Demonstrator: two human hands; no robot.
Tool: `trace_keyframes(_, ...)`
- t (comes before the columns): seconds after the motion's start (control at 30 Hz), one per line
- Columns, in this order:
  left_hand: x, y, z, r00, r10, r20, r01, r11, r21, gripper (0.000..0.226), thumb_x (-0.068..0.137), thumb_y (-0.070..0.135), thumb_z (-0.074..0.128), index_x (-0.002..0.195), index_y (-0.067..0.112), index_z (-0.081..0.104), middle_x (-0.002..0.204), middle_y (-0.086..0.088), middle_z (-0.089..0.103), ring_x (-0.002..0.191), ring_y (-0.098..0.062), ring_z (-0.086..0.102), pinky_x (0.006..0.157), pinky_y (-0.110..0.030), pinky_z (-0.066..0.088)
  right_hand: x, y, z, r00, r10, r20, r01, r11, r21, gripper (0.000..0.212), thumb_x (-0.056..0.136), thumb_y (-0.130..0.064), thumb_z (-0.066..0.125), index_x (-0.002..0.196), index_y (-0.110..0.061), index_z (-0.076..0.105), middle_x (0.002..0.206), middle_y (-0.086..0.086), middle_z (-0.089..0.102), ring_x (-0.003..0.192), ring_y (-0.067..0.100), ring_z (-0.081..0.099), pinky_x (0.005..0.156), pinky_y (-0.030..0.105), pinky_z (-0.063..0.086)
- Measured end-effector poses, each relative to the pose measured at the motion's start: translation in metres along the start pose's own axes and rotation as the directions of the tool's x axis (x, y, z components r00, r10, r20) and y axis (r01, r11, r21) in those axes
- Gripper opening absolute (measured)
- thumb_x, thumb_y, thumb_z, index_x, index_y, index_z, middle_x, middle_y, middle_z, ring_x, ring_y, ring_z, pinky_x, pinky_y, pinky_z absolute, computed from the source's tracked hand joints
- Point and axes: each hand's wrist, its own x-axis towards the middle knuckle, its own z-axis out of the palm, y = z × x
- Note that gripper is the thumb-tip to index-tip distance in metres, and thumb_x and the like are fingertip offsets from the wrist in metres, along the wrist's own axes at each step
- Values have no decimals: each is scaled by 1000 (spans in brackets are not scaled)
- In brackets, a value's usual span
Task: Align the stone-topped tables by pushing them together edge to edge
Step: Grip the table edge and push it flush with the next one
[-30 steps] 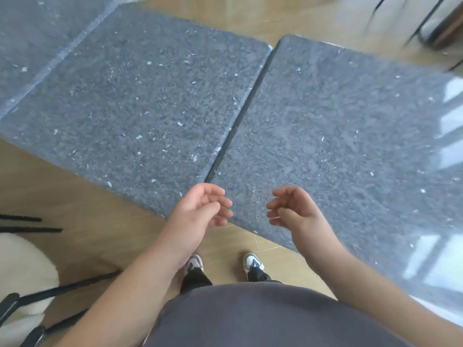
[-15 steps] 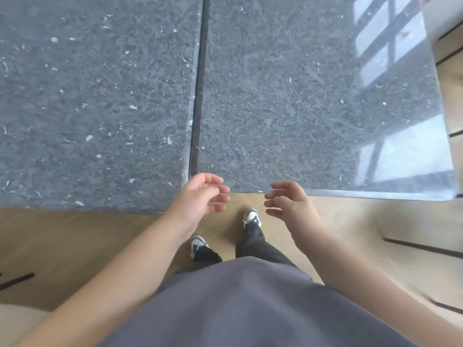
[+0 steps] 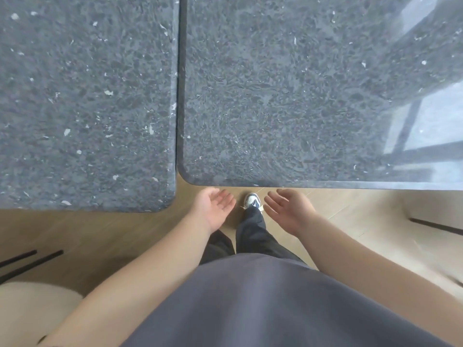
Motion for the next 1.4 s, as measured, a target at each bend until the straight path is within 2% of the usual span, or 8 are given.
trace_keyframes(0.1,8,3,5,997,72,-12,-73,987,-146,14,101,7,44,103,0,56,115,-17,57,125,-35,53,113,-49,40,10,-12,-5,999,27,17,-31,962,270,18,100,-12,48,113,-5,59,142,13,55,126,31,55,105,48,44)
trace_keyframes(0.2,14,7,8,993,113,37,-100,961,-259,11,101,12,50,106,2,54,115,-17,55,121,-35,50,111,-51,38,16,-20,1,1000,-24,15,15,909,415,32,94,-25,63,123,-11,59,135,11,62,121,30,61,105,53,45)
trace_keyframes(0.37,26,11,21,983,146,113,-101,936,-336,61,93,57,62,131,10,51,132,-16,56,122,-34,54,110,-52,41,23,-26,6,995,-74,-72,100,857,506,56,86,-53,70,124,-13,62,122,10,69,113,29,67,101,53,49)
trace_keyframes(0.5,37,6,24,980,161,120,-106,922,-371,73,89,68,58,137,14,50,134,-16,58,124,-35,56,110,-53,44,31,-31,3,993,-98,-72,122,786,606,64,83,-55,73,125,-9,61,121,14,70,111,34,68,100,51,51)
trace_keyframes(0.8,47,4,16,966,182,186,-104,924,-367,79,88,70,57,140,12,49,133,-17,60,121,-35,59,109,-53,45,35,-27,-5,988,-150,-40,145,797,587,65,87,-56,68,130,-9,59,124,15,69,115,33,67,96,49,55)
trace_keyframes(0.97,51,7,15,960,188,207,-116,941,-320,81,90,72,51,143,11,47,134,-19,59,122,-36,59,110,-53,45,36,-31,-7,987,-160,-24,145,810,568,60,90,-55,65,129,-9,61,125,16,68,116,36,65,102,52,51)
trace_keyframes(1.17,52,8,13,949,212,232,-139,945,-295,79,93,71,46,146,12,45,136,-20,58,123,-38,58,109,-56,45,38,-31,-6,984,-168,-56,171,819,548,54,87,-52,70,122,-12,60,119,17,69,109,38,66,94,57,54)
trace_keyframes(1.4,52,6,10,934,229,275,-148,947,-285,78,95,69,45,147,11,43,138,-22,55,126,-39,56,111,-58,42,44,-26,-12,972,-223,-70,228,841,491,58,89,-51,67,132,-14,53,124,15,66,109,37,66,92,58,54)
